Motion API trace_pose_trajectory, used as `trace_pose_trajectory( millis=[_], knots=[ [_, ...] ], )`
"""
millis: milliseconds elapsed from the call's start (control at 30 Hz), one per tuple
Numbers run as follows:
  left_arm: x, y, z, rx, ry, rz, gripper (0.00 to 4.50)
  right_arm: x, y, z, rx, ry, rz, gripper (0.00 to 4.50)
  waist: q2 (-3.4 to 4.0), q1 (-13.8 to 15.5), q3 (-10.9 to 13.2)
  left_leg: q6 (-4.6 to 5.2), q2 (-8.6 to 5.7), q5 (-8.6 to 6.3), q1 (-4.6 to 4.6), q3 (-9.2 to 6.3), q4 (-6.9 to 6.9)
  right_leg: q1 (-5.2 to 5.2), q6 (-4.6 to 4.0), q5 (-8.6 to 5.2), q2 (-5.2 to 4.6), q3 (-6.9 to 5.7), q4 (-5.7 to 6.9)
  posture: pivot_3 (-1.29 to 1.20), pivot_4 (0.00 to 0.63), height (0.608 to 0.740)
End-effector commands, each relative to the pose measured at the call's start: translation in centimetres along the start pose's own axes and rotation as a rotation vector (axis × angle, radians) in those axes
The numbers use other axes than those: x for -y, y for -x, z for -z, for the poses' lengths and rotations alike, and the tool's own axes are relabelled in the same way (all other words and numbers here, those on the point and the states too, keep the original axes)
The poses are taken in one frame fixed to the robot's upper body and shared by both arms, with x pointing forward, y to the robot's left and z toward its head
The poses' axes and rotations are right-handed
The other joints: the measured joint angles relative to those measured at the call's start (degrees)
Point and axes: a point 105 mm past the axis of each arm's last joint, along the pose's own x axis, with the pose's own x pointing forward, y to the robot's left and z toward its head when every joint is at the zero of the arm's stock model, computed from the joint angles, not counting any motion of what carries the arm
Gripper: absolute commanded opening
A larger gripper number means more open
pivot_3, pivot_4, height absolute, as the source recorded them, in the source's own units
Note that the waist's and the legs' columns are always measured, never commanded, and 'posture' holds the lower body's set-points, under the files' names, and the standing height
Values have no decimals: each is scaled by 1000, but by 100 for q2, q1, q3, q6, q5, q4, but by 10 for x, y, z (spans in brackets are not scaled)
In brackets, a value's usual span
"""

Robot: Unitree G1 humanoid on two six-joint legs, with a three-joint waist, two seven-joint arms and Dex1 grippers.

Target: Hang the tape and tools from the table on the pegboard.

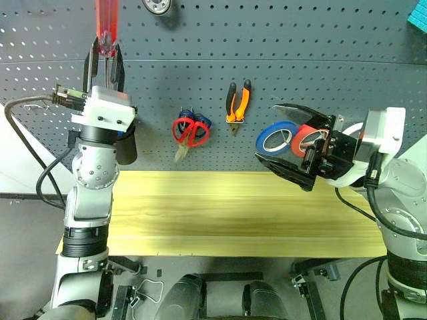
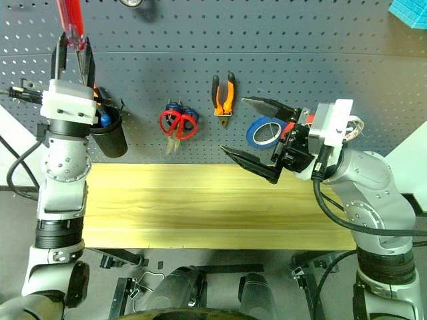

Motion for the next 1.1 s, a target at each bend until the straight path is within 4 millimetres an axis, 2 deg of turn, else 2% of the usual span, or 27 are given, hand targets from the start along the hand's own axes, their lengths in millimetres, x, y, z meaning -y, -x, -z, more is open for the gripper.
trace_pose_trajectory(
  millis=[33, 167, 267, 433, 633, 867, 1100],
  knots=[
    [-18, -2, -5, 41, -55, -56, 796, -2, 1, -11, -1, 32, -24, 4500, 0, 1, 0, 1, 0, 0, 0, 0, 0, 0, 0, 0, 0, 0, 0, 73, 106, 725],
    [-24, 2, 5, 4, -63, -77, 796, -4, 3, -15, -16, 23, -34, 4500, 4, -5, 11, 8, -1, -5, 0, 1, 0, 0, 0, 0, -2, 1, -1, 51, 135, 725],
    [-28, 4, 5, -13, -43, -91, 796, -7, 5, -18, -48, 10, -38, 4500, 4, -25, 46, 11, 1, -6, -1, -1, -1, 0, -1, -1, -3, 1, -2, 9, 181, 725],
    [-31, 1, -5, 2, -43, -88, 796, -13, 16, -27, -105, -24, -25, 4500, -5, -77, 320, 17, 0, -9, -7, -3, 0, 2, -3, -1, -25, 0, -6, -25, 262, 725],
    [-39, -6, 5, -17, -57, -88, 796, -16, 20, -29, -149, -61, -23, 4500, -5, -347, 588, 26, -1, -14, -44, -7, -1, -26, -3, 0, -36, -4, -13, -57, 312, 725],
    [-45, -1, 4, -38, -79, -105, 796, -19, 26, -25, -208, -88, -5, 4500, -22, -592, 771, 26, -3, -13, -90, -5, 2, -66, -2, 0, -45, -11, -22, -71, 323, 725],
    [-55, 13, 0, -70, -160, -110, 796, -16, 29, -18, -244, -91, 1, 4500, -14, -619, 798, 32, -3, -17, -99, -5, -2, -69, -1, 1, -45, -14, -45, -70, 320, 725]
  ],
)
